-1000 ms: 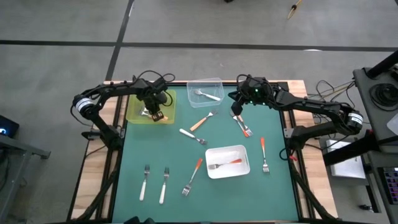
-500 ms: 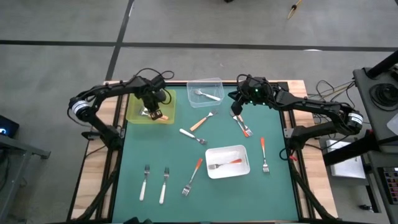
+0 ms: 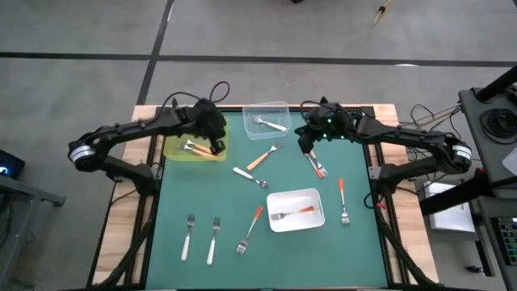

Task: Sort silverware by color (type)
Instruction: Put the orange fork into the white bin

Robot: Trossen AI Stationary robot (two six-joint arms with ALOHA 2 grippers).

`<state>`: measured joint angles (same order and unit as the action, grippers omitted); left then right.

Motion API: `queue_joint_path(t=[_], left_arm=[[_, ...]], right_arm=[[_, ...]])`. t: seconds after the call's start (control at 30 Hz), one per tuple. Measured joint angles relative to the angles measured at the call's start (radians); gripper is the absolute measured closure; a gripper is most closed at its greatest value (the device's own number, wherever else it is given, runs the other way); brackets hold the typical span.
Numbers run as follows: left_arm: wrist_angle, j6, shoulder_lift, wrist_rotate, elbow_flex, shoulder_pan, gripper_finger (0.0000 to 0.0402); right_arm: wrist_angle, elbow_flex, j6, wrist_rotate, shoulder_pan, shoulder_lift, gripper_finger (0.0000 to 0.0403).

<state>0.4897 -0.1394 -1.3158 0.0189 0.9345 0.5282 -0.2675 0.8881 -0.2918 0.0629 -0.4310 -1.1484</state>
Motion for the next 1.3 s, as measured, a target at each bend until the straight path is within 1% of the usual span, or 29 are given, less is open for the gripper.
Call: queue_joint_path(t=[0.1,0.2,0.3,0.37,0.5,0.63,0.8,0.9,0.97,1.07,1.17,1.3], left_arm=[[-0.107,0.000,0.036,0.000,-0.001,-0.074,0.0402],[-0.199,-0.010,0.053,0.000,-0.002,-0.133,0.0402],[-0.295,-0.040,0.056,-0.001,-0.002,-0.168,0.0402],[-0.324,-0.051,0.056,-0.004,-0.002,-0.180,0.0402],[-0.336,-0.049,0.056,-0.006,-0.002,-0.186,0.0402],[-0.337,-0.031,0.056,-0.008,-0.014,-0.188,0.0402],[-0.348,-0.057,0.057,-0.009,-0.019,-0.188,0.0402],[-0.374,-0.087,0.060,-0.009,-0.019,-0.188,0.0402],[-0.393,-0.106,0.061,-0.010,-0.019,-0.188,0.0402],[-0.413,-0.132,0.060,-0.010,-0.019,-0.188,0.0402],[-0.435,-0.143,0.060,-0.010,-0.019,-0.188,0.0402],[-0.458,-0.182,0.060,-0.010,-0.019,-0.188,0.0402]], right_arm=[[-0.169,0.070,-0.094,0.000,0.035,0.000,0.0385],[-0.376,0.126,-0.201,0.000,0.073,0.000,0.0385],[-0.581,0.166,-0.331,0.058,0.100,0.000,0.0385],[-0.703,0.177,-0.426,0.093,0.120,0.000,0.0385],[-0.858,0.179,-0.590,0.105,0.201,0.000,0.0385],[-0.920,0.139,-0.725,0.113,0.299,0.000,0.0385],[-0.919,0.036,-0.877,0.203,0.406,0.000,0.0385],[-0.916,-0.022,-0.997,0.265,0.480,0.000,0.0385],[-0.914,-0.052,-1.074,0.284,0.521,0.000,0.0385],[-0.899,-0.083,-1.162,0.266,0.565,0.000,0.0385],[-0.898,-0.105,-1.211,0.227,0.589,0.000,0.0385],[-0.894,-0.124,-1.234,0.129,0.590,0.000,0.0385]])
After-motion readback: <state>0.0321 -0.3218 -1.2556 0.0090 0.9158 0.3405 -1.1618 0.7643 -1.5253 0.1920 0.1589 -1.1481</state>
